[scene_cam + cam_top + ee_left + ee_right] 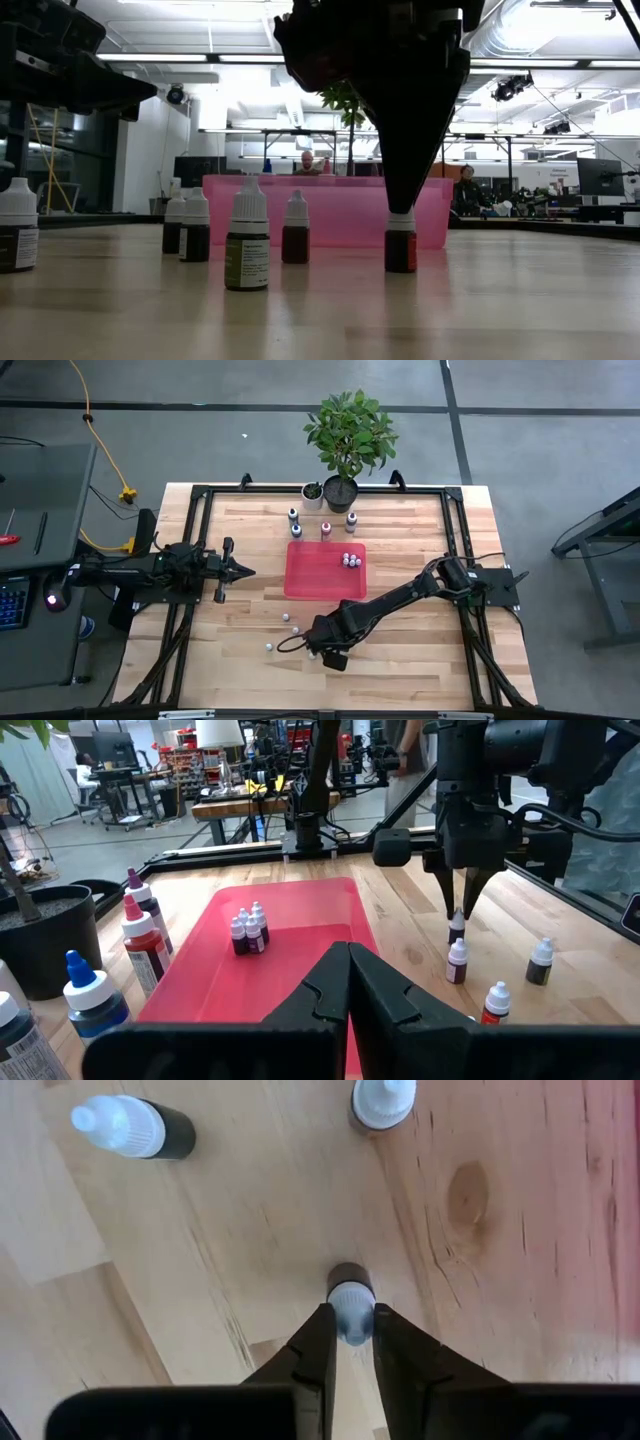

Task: Pick & Place food coloring
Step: Put the small red food coloring bottle into the pink container

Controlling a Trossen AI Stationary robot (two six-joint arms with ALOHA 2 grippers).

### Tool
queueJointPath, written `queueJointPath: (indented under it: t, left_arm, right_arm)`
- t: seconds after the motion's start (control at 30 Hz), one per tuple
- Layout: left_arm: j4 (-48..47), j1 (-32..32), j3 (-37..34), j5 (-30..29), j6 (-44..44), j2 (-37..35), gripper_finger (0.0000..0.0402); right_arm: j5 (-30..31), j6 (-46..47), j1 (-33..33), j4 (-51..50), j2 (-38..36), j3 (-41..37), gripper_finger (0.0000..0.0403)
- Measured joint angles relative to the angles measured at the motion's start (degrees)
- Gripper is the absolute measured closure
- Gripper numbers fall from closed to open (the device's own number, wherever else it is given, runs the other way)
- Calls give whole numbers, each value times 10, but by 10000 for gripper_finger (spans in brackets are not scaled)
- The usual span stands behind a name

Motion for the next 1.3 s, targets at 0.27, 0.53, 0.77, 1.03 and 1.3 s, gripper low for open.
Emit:
queueJointPath:
  t: [0.27,0.53,0.77,1.03,1.3]
  left_arm:
    - [0,0,0,0,0,0,401]
    - [0,0,0,0,0,0,401]
    - [0,0,0,0,0,0,401]
    - [0,0,0,0,0,0,401]
    - [0,0,0,0,0,0,401]
  right_arm:
    - [-2,11,-1,1,0,0,366]
    - [-5,65,-1,9,-8,0,369]
    - [-5,126,-1,2,-35,0,369]
    - [16,175,-15,-102,-64,40,369]
    - [71,165,-44,-253,-66,159,369]
